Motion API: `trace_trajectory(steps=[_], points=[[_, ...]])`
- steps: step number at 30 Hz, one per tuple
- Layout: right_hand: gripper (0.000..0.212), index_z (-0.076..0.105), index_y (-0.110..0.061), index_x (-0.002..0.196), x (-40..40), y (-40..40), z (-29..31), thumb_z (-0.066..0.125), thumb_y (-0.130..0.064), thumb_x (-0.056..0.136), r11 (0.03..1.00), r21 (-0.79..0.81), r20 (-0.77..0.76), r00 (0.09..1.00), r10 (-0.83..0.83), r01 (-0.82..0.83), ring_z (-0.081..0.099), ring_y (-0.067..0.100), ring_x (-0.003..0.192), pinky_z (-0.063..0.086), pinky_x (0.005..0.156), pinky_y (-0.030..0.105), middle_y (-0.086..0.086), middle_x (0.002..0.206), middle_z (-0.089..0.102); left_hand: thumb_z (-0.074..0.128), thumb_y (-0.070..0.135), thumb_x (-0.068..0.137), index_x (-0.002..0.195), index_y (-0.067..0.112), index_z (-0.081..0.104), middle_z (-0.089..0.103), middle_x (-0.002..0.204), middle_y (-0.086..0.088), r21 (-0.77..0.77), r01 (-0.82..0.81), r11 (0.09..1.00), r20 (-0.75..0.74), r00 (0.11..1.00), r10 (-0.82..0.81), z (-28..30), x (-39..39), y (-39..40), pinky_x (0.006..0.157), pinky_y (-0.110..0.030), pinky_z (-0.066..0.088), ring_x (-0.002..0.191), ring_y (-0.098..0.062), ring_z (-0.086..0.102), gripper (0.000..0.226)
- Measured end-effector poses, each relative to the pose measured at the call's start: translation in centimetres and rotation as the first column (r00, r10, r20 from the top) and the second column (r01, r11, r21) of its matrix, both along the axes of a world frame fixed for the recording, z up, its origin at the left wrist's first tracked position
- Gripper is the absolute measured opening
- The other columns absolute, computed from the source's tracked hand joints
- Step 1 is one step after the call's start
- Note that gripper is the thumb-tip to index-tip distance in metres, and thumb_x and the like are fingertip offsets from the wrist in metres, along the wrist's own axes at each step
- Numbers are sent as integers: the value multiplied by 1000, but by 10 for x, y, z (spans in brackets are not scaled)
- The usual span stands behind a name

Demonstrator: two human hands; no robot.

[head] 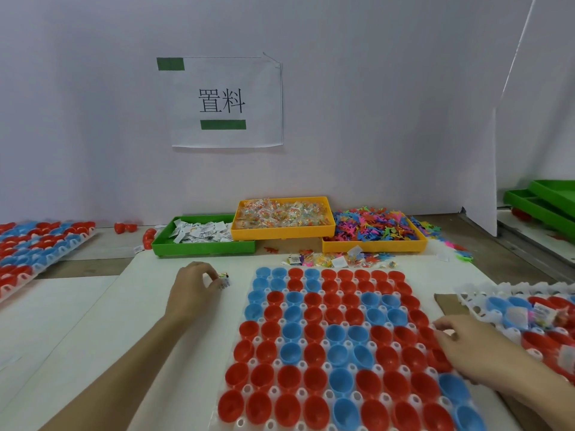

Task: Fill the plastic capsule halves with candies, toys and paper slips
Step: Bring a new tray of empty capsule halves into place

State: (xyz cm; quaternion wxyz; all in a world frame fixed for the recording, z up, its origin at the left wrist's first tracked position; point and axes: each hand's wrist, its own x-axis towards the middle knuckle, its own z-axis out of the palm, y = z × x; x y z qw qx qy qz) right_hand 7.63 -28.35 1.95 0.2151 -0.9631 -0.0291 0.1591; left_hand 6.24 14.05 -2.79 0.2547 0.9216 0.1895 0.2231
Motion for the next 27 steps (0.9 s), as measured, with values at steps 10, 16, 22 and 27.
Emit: trace_trajectory(steps=[10,16,22,27], points=[[30,58,-32,125,0,28,-11,41,-44,103,990,141,21,1000,16,-19,67,-3,62,46,50,11,-16,94,68,68,4,89,79,21,67,68,87,1,-72,99,993,-7,995,-99,0,21,5,73,-20,43,88,-17,61,20],[23,57,-39,118,0,26,-12,42,-47,102,985,174,-5,1000,15,-14,62,-3,62,41,52,11,-15,96,69,74,0,83,80,19,63,65,80,0,-141,103,985,59,994,-96,6,29,11,60,-17,44,75,-14,61,22],[14,57,-39,105,9,22,-5,45,-45,102,973,225,-110,991,80,-54,65,-1,56,43,49,11,-10,73,75,77,8,82,83,19,65,70,79,-2,-78,222,972,13,975,-222,42,62,3,60,-19,46,71,-13,64,17],[20,63,-37,95,27,17,-3,45,-43,102,985,171,-134,989,61,-37,72,5,63,52,55,16,-13,73,75,75,8,85,80,22,69,69,78,3,-24,352,936,12,936,-352,51,94,-33,62,-15,46,73,-10,64,16]])
